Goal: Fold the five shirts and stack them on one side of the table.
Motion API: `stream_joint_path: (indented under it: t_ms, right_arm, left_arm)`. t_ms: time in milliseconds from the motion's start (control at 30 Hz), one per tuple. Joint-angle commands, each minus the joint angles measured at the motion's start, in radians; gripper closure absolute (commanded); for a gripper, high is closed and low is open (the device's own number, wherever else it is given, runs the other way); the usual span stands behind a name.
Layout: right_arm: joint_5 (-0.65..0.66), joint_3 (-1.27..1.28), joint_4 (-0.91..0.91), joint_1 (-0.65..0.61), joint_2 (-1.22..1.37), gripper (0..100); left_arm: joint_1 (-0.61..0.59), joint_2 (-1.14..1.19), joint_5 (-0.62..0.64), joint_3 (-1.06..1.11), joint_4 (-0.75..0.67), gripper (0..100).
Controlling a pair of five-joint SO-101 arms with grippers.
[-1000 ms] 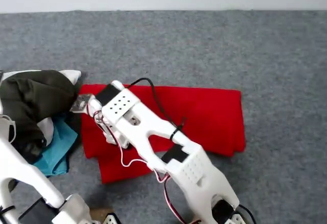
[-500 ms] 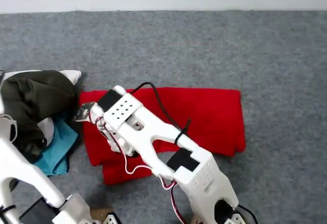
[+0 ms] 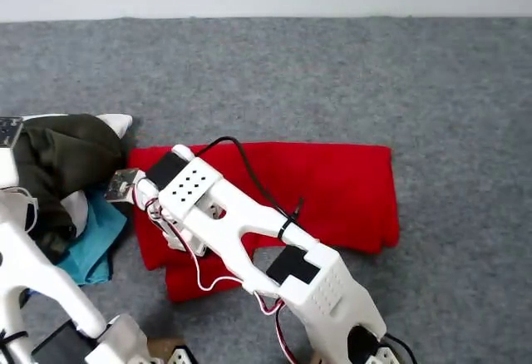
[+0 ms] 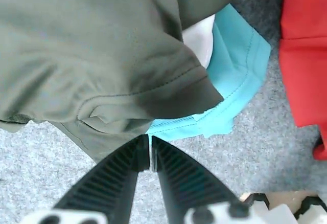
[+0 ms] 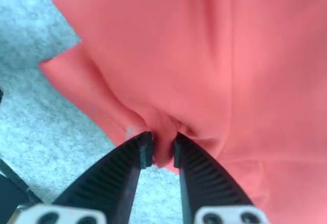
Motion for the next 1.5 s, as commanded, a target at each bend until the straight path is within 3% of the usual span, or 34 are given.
stream_joint_path:
  t_ms: [0, 467, 1033, 1467]
  right_arm:
    - [0.008, -0.052, -0.002, -0.008, -0.013, 96.5]
    - [0.002, -0.055, 0.085, -0.01, -0.12, 98.8]
    - [0.008, 0.282, 0.081, -0.05, -0.249, 98.8]
    - [0.087, 0.333, 0.064, 0.113, -0.255, 98.8]
  left_arm:
    - [0.006, -0.011, 0.008, -0.005, -0.015, 99]
    - [0.006, -0.011, 0.008, -0.005, -0.015, 99]
    - [0.008, -0.011, 0.006, -0.008, -0.02, 99]
    - [0.008, -0.011, 0.003, -0.008, -0.02, 99]
